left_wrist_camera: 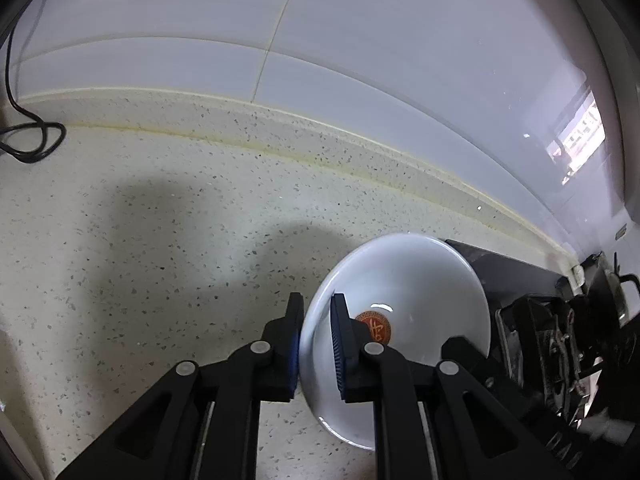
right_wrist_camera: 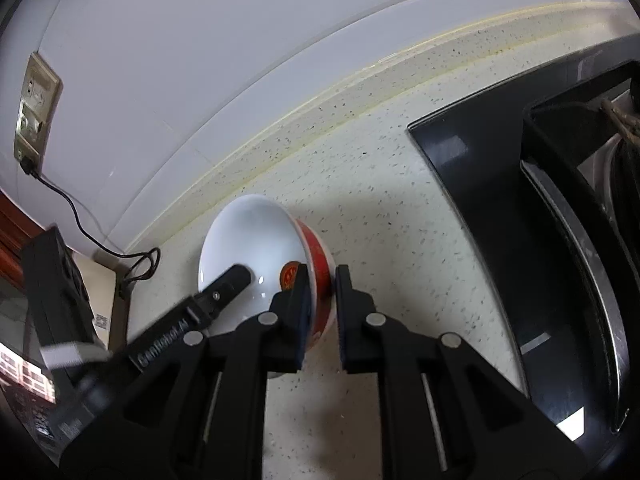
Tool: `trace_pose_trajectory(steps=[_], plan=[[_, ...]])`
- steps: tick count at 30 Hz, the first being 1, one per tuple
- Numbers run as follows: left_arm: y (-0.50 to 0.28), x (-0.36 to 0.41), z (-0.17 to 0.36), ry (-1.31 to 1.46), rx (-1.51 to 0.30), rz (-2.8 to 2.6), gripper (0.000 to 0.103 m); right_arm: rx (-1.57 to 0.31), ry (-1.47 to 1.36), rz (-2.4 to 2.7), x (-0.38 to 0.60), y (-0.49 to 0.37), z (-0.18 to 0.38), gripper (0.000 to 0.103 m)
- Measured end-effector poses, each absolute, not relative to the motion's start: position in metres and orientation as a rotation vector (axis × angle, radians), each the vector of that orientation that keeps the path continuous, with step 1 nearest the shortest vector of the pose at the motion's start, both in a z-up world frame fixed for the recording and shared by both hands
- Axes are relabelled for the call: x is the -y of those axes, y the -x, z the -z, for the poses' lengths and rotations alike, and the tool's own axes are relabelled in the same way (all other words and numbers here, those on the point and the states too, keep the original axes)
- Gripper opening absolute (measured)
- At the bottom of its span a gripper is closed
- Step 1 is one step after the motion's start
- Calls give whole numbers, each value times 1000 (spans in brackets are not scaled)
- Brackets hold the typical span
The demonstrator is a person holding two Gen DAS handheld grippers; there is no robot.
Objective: Organize plates and bowls
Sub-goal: 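Grasp the red-banded bowl rim with the left gripper while the right grasps it too, then carry the red-banded bowl with both grippers toward the white bowls by the cooker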
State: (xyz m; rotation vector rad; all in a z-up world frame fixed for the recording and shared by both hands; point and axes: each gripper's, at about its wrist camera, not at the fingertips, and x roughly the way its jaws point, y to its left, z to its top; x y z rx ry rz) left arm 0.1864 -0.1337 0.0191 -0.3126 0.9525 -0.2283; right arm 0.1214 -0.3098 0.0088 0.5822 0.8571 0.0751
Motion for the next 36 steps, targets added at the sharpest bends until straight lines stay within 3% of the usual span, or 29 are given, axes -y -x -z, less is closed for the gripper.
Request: trace_pose_trajectory(steps=[6, 10, 13, 23, 36], plan=[[-202, 136, -6, 345, -943, 216, 18, -844, -607, -76, 309, -133, 2, 20], [-213, 136, 8, 374, -946, 208, 21, -844, -634, -92, 305, -133, 5, 30], [-214, 134, 9, 396, -923, 198, 22, -832, -628, -100, 303, -135, 6, 31], [-184, 133, -12, 303, -849, 187, 16, -829, -498, -30, 290, -117, -12, 12], [-131, 98, -60, 331, -703, 125, 16, -701, -377, -101, 252, -78, -63, 11]])
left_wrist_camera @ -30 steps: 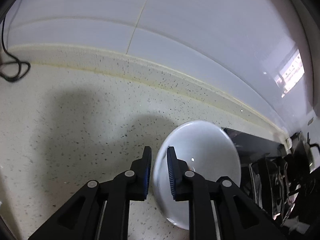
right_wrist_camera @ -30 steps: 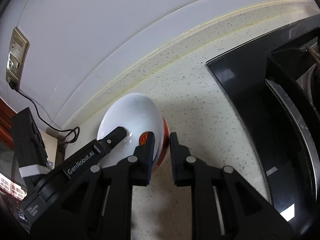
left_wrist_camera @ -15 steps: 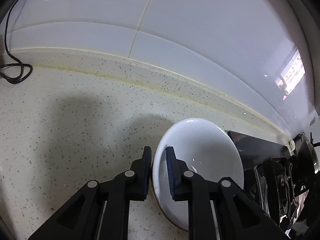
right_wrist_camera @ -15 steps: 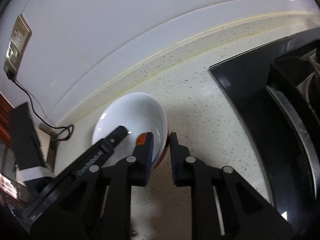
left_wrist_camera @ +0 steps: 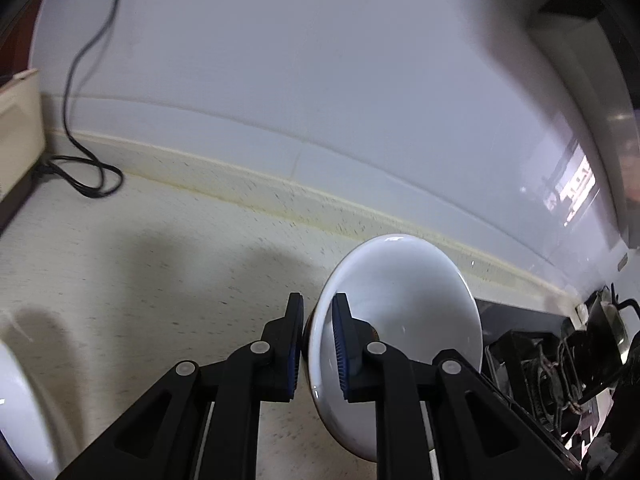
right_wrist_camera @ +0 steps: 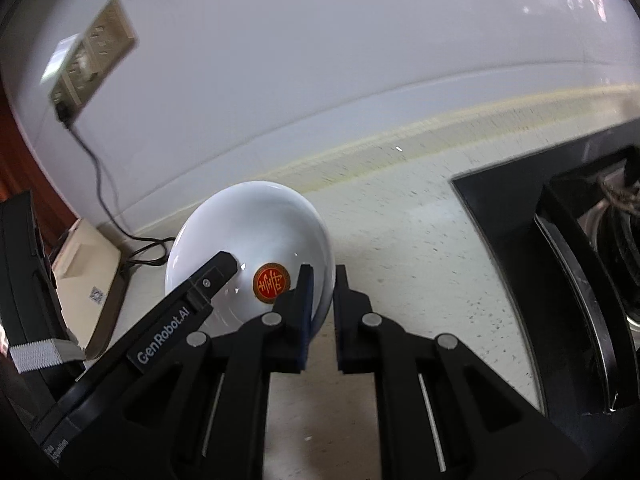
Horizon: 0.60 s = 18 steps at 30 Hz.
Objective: Organize plates and bowls
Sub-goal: 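Carry the red-banded bowl with both grippers toward the white bowls by the cooker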
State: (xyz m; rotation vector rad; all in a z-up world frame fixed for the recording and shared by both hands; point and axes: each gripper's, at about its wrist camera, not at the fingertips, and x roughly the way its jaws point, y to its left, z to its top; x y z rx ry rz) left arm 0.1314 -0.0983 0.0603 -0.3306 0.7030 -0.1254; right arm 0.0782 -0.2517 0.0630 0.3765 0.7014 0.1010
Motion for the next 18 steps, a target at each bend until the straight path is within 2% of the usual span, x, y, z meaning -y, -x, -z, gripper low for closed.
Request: trace_pose_trajectory(steps=[18], plan=[[-75, 52, -101, 294, -625, -53, 16, -644, -297, -330, 198, -40, -97, 12]])
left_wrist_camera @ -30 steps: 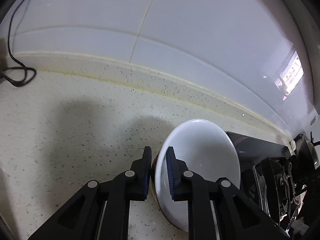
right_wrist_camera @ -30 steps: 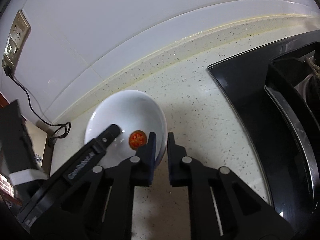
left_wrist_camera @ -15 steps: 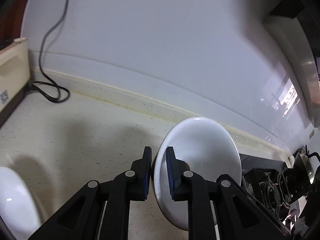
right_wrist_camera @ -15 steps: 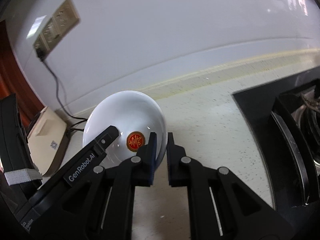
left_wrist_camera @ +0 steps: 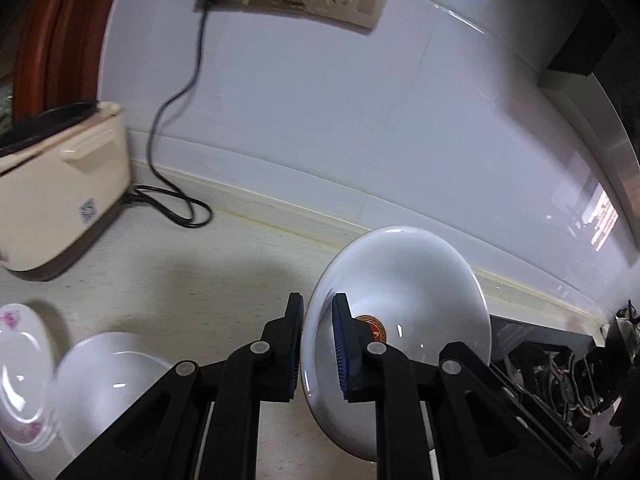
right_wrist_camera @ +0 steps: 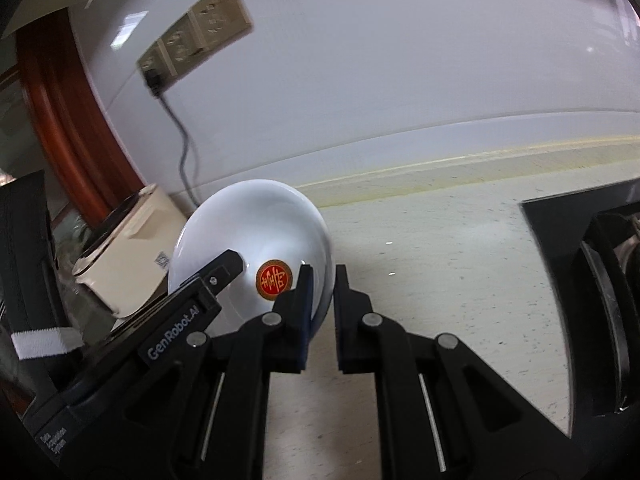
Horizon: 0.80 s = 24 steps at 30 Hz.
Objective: Organize plates and bowls
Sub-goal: 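Carry the red-banded bowl with both grippers toward the white bowls by the cooker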
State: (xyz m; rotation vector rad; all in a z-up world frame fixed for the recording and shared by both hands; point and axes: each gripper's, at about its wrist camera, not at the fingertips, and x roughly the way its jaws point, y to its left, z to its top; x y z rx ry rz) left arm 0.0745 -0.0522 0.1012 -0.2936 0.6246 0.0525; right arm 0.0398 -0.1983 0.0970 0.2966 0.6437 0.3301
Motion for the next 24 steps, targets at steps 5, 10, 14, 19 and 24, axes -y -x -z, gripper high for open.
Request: trace_pose_trajectory(steps=[5, 10, 14, 19, 24], plan=[[-54, 31, -111, 290, -605, -110, 16, -629, -270, -404, 176, -27, -102, 12], [-31, 10, -113, 295, -595, -175, 16, -623, -242, -472, 153, -16, -102, 13], [-15, -5, -113, 289, -592, -217, 16, -636, -230, -519, 135, -9, -99, 13], [2, -21, -108, 293, -594, -253, 16, -632, -221, -552, 121, -1, -94, 13], [11, -27, -104, 272, -609, -269, 16, -656, -201, -575, 113, -1, -89, 13]])
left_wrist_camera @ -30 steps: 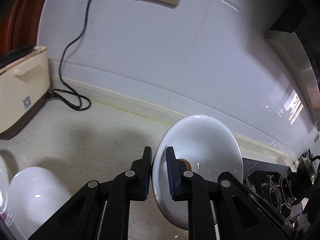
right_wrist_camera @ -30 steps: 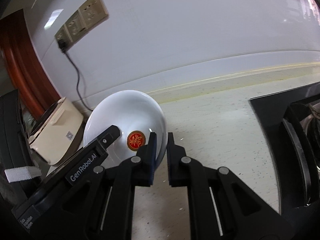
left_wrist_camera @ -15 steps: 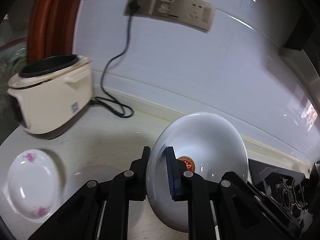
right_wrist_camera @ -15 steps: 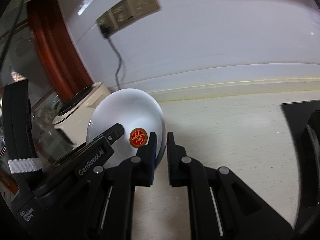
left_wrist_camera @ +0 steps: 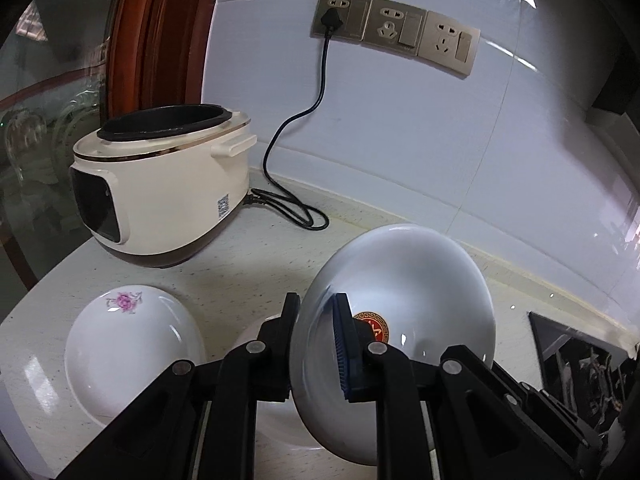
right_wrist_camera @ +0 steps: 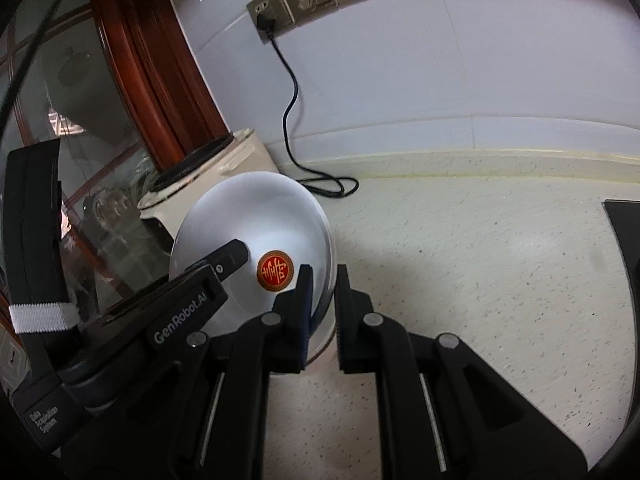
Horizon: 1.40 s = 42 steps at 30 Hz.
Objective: Organize plates and bowls
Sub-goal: 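Carry the red-banded bowl with both grippers toward the white bowls by the cooker, then lower the red-banded bowl into the white bowl and open both grippers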
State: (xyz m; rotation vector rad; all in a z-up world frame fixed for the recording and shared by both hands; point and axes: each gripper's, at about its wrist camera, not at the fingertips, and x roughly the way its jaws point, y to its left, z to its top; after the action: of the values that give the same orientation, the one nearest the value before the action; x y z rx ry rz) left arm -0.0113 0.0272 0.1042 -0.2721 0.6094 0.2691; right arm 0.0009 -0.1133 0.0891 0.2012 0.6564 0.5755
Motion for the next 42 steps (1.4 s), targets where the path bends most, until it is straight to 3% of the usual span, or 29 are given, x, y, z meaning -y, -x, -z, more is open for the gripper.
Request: trace_pose_trajectory(steps=[16, 42], plan=[[11, -49, -73, 298, -738, -275, 22, -758, -138, -609, 88, -4, -65, 14], [-3, -58, -55, 311, -765, -245, 26, -748, -120, -565, 84, -14, -53, 19]])
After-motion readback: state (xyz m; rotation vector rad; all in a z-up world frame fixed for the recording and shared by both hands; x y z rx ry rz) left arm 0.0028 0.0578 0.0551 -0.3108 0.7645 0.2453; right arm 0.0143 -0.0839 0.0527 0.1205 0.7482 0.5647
